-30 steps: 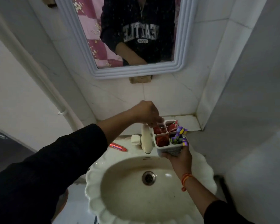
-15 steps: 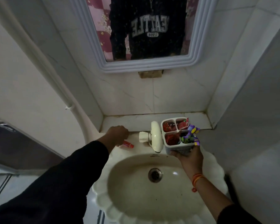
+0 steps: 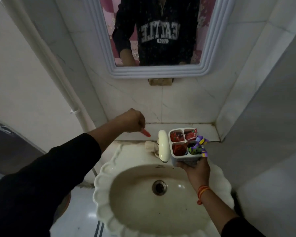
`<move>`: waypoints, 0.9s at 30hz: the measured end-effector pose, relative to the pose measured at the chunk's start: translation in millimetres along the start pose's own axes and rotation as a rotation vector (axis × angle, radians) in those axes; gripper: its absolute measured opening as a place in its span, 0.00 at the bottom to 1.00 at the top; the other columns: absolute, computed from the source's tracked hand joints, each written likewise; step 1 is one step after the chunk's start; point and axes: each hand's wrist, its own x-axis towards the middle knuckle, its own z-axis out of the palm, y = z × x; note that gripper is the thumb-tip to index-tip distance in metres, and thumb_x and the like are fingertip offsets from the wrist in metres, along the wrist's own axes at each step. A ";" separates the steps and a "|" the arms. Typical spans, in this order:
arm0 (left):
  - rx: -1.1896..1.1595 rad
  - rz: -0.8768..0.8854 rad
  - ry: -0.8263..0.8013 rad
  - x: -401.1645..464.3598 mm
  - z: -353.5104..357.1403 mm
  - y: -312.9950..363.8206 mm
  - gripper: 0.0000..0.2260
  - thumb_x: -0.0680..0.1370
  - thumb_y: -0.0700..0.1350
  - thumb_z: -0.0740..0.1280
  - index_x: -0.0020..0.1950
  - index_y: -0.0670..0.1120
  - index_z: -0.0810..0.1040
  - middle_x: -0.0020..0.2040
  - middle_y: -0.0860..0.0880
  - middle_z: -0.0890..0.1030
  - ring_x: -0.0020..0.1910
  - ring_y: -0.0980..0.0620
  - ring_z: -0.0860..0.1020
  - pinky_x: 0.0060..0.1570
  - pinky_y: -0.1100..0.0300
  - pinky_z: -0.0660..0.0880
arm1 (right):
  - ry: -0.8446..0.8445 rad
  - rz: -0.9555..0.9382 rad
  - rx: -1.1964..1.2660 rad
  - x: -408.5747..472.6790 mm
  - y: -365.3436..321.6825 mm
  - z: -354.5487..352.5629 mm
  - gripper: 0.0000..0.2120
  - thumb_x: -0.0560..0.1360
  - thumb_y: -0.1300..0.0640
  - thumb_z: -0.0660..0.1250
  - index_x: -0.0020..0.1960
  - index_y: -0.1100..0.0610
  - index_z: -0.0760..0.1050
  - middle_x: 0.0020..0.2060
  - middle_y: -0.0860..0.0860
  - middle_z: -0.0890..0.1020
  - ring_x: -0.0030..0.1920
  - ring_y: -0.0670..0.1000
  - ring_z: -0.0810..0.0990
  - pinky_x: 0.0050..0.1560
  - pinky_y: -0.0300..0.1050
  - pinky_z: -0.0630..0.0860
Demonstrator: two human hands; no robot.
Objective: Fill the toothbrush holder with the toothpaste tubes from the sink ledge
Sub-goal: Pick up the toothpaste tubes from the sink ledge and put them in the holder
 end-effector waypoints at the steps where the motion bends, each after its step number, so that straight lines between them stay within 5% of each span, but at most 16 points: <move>1: 0.011 0.027 0.012 -1.2 -9.7 9.5 0.13 0.72 0.55 0.76 0.50 0.48 0.86 0.48 0.51 0.85 0.48 0.53 0.82 0.52 0.59 0.79 | -0.005 -0.002 0.000 -0.2 -0.6 -0.1 0.50 0.56 0.66 0.87 0.75 0.58 0.71 0.59 0.49 0.81 0.61 0.51 0.80 0.62 0.43 0.74; 4: -0.014 0.078 0.159 -5.5 -38.3 38.2 0.11 0.75 0.44 0.74 0.58 0.47 0.84 0.54 0.51 0.83 0.52 0.53 0.82 0.53 0.61 0.78 | -0.013 0.009 -0.002 -0.3 1.3 -0.3 0.50 0.57 0.66 0.87 0.75 0.58 0.71 0.60 0.49 0.81 0.62 0.52 0.79 0.63 0.44 0.74; 9: -0.119 0.203 0.346 -16.3 -73.9 89.0 0.14 0.72 0.48 0.77 0.56 0.48 0.84 0.48 0.53 0.83 0.46 0.57 0.80 0.48 0.64 0.78 | -0.022 0.010 0.000 -1.6 -0.2 -1.8 0.51 0.57 0.66 0.87 0.76 0.58 0.70 0.61 0.48 0.80 0.64 0.51 0.79 0.62 0.42 0.74; 16: -0.021 0.271 0.079 -12.5 -36.6 141.3 0.12 0.74 0.47 0.75 0.56 0.47 0.86 0.51 0.50 0.87 0.49 0.54 0.83 0.54 0.59 0.80 | -0.024 0.009 -0.001 -2.1 -2.8 -2.9 0.50 0.58 0.67 0.87 0.75 0.56 0.70 0.60 0.45 0.79 0.64 0.48 0.77 0.62 0.38 0.73; 20: 0.007 0.165 -0.056 0.3 -16.0 144.6 0.15 0.73 0.53 0.75 0.57 0.47 0.86 0.51 0.49 0.87 0.51 0.50 0.83 0.53 0.55 0.81 | -0.018 0.016 -0.015 -0.4 -1.1 -2.7 0.52 0.56 0.66 0.87 0.76 0.56 0.70 0.60 0.45 0.80 0.64 0.47 0.78 0.57 0.27 0.71; 22: -0.161 0.095 -0.089 6.9 -18.7 142.4 0.16 0.76 0.56 0.72 0.55 0.45 0.87 0.49 0.48 0.88 0.50 0.51 0.85 0.52 0.56 0.81 | -0.024 0.032 -0.011 -0.1 -1.4 -1.7 0.51 0.57 0.66 0.87 0.76 0.55 0.70 0.60 0.44 0.79 0.65 0.48 0.78 0.60 0.33 0.73; 24: -0.342 -0.025 -0.075 18.4 -21.7 136.2 0.17 0.79 0.56 0.68 0.51 0.42 0.87 0.47 0.48 0.88 0.46 0.52 0.86 0.45 0.60 0.80 | -0.024 0.043 0.002 0.1 -3.0 -1.8 0.50 0.57 0.67 0.86 0.76 0.55 0.70 0.59 0.44 0.79 0.64 0.49 0.78 0.58 0.29 0.74; 27: -0.238 -0.132 -0.147 39.0 -13.9 124.5 0.19 0.83 0.54 0.61 0.50 0.40 0.83 0.50 0.44 0.88 0.47 0.47 0.86 0.41 0.61 0.76 | -0.025 0.031 -0.011 -0.5 -5.0 -4.4 0.50 0.57 0.64 0.87 0.75 0.54 0.71 0.56 0.42 0.80 0.62 0.47 0.79 0.54 0.23 0.72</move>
